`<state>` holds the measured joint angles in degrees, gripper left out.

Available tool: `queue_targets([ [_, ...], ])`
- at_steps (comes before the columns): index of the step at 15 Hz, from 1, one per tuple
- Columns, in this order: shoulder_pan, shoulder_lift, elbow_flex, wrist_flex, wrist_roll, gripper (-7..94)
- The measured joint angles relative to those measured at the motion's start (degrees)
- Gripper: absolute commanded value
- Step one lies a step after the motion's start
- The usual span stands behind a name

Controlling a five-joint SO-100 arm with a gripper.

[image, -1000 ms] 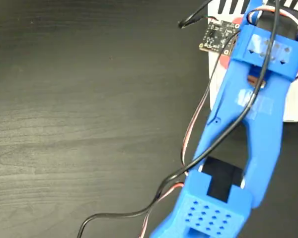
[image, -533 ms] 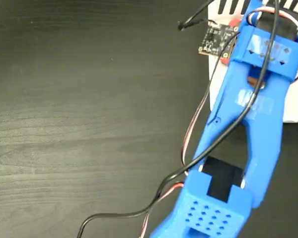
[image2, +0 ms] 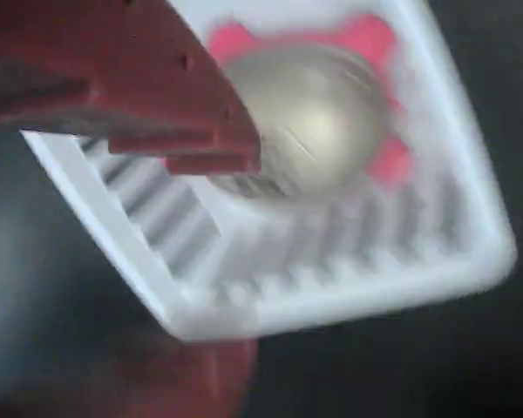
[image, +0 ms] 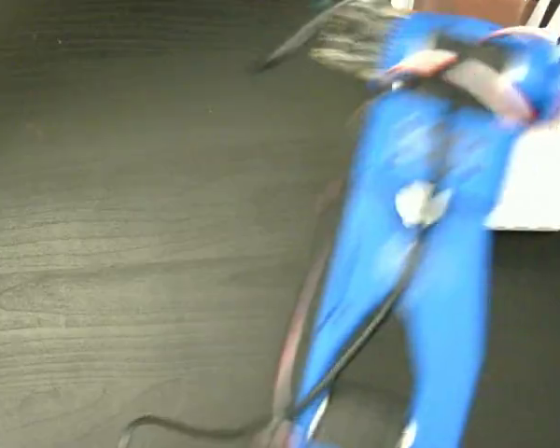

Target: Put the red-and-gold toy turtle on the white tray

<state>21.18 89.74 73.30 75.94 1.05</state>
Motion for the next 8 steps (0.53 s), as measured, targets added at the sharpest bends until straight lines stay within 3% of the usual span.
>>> queue_targets([
  [4,-15.12,21.62,27.33,-12.39,6.59,0],
  [8,-23.64,42.89,58.10,-24.87,6.77,0],
])
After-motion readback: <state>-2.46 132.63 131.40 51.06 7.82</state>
